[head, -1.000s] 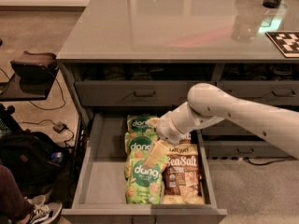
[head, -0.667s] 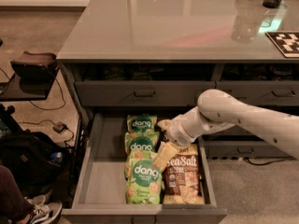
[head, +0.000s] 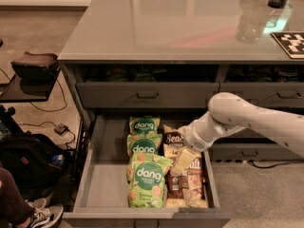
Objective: Pick brown chip bag from middle drawer and place on counter
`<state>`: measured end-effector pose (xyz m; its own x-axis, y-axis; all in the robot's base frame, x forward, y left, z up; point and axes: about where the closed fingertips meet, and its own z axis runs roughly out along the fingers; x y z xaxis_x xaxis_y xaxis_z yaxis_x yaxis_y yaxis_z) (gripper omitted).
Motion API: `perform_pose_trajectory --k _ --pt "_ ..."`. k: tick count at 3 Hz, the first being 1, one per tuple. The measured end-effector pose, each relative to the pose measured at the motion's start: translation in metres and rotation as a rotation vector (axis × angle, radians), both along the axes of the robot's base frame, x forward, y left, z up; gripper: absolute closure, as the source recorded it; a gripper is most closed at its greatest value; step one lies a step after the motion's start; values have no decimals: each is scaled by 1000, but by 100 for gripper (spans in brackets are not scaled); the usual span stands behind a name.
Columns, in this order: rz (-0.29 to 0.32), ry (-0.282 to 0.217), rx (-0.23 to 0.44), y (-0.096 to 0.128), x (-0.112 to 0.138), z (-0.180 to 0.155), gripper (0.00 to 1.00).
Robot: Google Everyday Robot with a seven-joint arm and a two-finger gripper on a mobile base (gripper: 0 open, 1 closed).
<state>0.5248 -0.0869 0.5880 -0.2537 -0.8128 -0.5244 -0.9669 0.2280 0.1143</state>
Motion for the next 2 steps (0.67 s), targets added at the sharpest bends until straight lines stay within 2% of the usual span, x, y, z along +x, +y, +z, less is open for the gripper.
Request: perform_pose_trajectory --k 1,2 --pt "39 53 -127 -13 2 -22 0" --pt "55 88 -179 -27 5 -44 0"
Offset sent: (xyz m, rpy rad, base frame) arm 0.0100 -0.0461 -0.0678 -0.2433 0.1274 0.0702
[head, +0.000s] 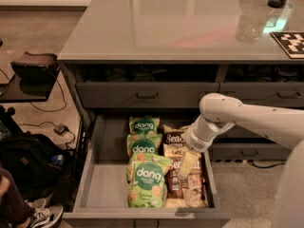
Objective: Pick brown chip bag from middle drawer and place on counter
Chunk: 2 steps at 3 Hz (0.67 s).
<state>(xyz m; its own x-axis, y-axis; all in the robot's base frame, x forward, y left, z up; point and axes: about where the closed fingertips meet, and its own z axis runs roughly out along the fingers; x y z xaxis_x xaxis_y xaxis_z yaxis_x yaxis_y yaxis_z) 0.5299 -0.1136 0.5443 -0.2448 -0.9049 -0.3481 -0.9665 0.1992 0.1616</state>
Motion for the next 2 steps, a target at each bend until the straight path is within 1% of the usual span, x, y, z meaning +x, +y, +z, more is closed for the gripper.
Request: perform_pose_trajectory --k 1,2 --pt "-40 4 2 -17 7 -18 0" --pt "-40 4 2 -17 7 -18 0"
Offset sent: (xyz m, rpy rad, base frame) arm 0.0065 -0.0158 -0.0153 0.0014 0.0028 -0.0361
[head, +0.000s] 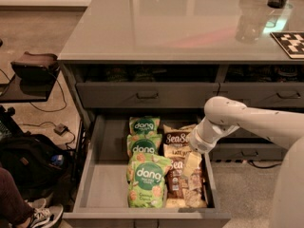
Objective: Pick brown chip bag from middle drawer and place on counter
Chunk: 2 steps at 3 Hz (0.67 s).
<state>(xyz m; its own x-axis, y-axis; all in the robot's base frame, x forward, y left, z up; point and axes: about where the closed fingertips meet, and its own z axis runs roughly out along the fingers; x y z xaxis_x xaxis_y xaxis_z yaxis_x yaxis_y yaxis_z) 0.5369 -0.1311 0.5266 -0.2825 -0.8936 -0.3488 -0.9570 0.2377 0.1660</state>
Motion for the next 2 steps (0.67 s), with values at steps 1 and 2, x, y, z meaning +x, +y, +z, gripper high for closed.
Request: perform_pose_trajectory --k 1,2 --pt "-18 13 14 -5 -2 -26 0" --pt "-13 14 36 -4 -3 -56 0"
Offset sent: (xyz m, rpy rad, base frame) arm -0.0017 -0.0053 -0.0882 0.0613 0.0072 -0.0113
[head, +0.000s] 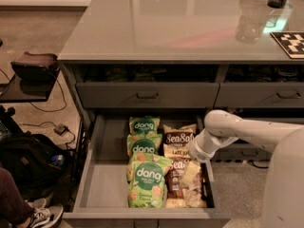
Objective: Pick brown chip bag from middle drawer and place on counter
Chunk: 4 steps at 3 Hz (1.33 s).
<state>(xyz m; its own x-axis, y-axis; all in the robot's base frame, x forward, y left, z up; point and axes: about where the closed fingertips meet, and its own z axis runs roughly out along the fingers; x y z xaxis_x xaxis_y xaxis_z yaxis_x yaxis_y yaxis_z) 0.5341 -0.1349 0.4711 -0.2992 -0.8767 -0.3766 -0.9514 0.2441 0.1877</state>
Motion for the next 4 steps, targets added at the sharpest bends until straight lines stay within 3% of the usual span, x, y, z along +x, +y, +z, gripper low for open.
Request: perform_pose_trajectory --k 4 --pt "-27 -40 85 -6 7 -86 0"
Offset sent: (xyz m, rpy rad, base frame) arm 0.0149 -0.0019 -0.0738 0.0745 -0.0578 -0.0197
